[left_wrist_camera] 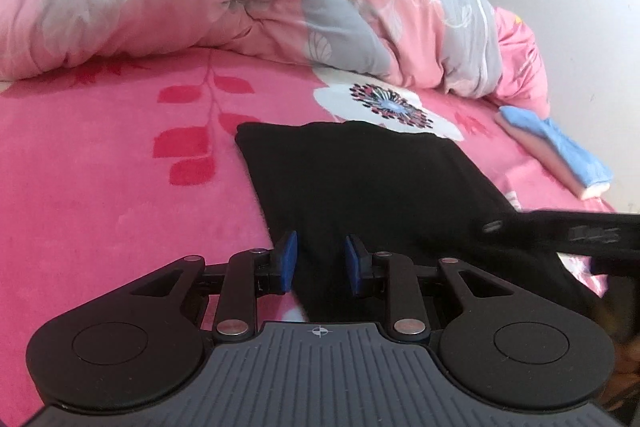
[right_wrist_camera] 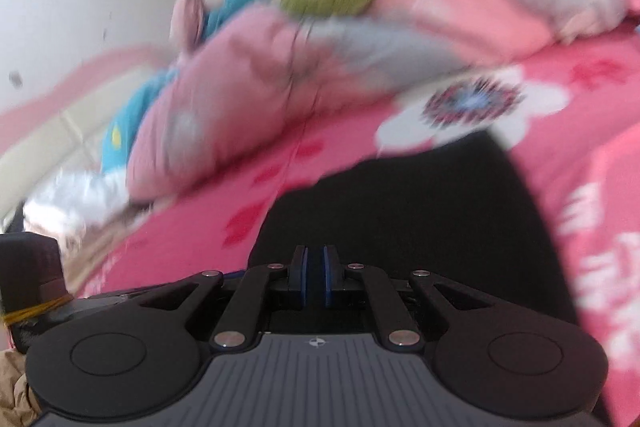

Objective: Fold clothes

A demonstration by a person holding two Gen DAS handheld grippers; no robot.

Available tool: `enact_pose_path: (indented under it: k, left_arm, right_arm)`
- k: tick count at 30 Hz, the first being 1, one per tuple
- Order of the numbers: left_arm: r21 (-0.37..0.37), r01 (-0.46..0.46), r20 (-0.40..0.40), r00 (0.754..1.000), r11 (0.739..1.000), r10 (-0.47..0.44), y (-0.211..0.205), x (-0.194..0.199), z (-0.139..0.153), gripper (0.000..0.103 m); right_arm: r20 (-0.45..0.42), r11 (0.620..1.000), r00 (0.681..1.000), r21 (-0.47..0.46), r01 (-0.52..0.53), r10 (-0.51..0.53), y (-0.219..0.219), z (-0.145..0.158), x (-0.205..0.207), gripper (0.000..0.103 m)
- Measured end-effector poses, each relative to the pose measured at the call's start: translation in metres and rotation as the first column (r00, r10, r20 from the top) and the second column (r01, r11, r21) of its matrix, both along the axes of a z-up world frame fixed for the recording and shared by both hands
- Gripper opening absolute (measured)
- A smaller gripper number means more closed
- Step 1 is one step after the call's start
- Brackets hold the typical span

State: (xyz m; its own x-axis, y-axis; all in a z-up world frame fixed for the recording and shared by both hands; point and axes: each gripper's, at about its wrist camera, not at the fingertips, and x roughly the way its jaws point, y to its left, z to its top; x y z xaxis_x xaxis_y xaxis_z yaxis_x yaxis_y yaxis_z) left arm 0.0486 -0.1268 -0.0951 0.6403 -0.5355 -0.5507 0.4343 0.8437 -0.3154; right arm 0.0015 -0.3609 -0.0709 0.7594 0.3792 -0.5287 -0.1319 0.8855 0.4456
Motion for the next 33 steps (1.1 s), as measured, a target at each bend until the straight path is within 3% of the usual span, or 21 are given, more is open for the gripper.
enact_pose_path:
  k: [4, 8, 10, 13, 15, 16, 19, 22, 24, 26, 29, 33]
  left_arm:
    - [-0.028, -0.003, -0.01, 1.0, 1.0, 0.002, 0.001, 0.005, -0.004, 0.026]
    - [-0.043, -0.003, -0.013, 1.0, 0.999, 0.003, 0.003, 0.006, -0.005, 0.026]
    - [-0.05, -0.004, -0.015, 1.0, 0.999, 0.003, 0.003, 0.006, -0.006, 0.026]
    - [-0.056, -0.004, -0.014, 1.0, 0.998, 0.003, 0.004, 0.006, -0.007, 0.026]
    - [-0.057, -0.004, -0.012, 1.0, 0.998, 0.004, 0.004, 0.006, -0.008, 0.026]
    - [-0.057, -0.004, -0.011, 1.0, 0.998, 0.004, 0.004, 0.006, -0.008, 0.026]
    - [-0.06, -0.004, -0.01, 1.0, 0.998, 0.004, 0.004, 0.006, -0.009, 0.026]
    - [-0.076, -0.006, -0.012, 1.0, 0.997, 0.005, 0.006, 0.006, -0.01, 0.027]
    - [-0.091, -0.008, -0.015, 1.0, 0.996, 0.006, 0.008, 0.006, -0.011, 0.027]
    - [-0.11, -0.009, -0.021, 1.0, 0.994, 0.007, 0.011, 0.007, -0.013, 0.027]
    - [-0.127, -0.011, -0.026, 1.0, 0.992, 0.007, 0.013, 0.009, -0.014, 0.027]
    - [-0.127, -0.012, -0.024, 1.0, 0.992, 0.009, 0.013, 0.009, -0.015, 0.027]
  right_arm:
    - [-0.058, 0.999, 0.998, 0.053, 0.004, -0.001, -0.016, -0.013, 0.01, 0.004]
    - [-0.042, 0.99, 0.989, 0.023, 0.14, -0.139, -0.059, -0.009, 0.0, 0.003]
    - [-0.042, 0.973, 0.972, 0.019, 0.23, -0.229, -0.086, -0.008, -0.007, 0.005]
    - [-0.056, 0.924, 0.923, 0.003, 0.382, -0.381, -0.124, -0.007, -0.016, 0.007]
    - [-0.053, 0.901, 0.9, 0.013, 0.434, -0.432, -0.136, -0.003, -0.024, 0.008]
    - [-0.041, 0.901, 0.9, 0.022, 0.434, -0.433, -0.137, 0.001, -0.027, 0.008]
    - [-0.021, 0.944, 0.944, 0.025, 0.33, -0.33, -0.116, 0.012, -0.014, 0.008]
    - [-0.077, 0.985, 0.983, 0.037, 0.169, -0.166, -0.09, 0.006, 0.017, 0.008]
    - [-0.108, 0.991, 0.986, 0.023, 0.132, -0.129, -0.083, -0.001, 0.034, 0.007]
    - [-0.123, 0.98, 0.974, 0.033, 0.196, -0.191, -0.099, -0.005, 0.043, 0.006]
    - [-0.126, 0.926, 0.92, 0.035, 0.377, -0.37, -0.132, -0.001, 0.037, 0.007]
    - [-0.147, 0.933, 0.926, 0.05, 0.357, -0.347, -0.134, -0.003, 0.042, 0.008]
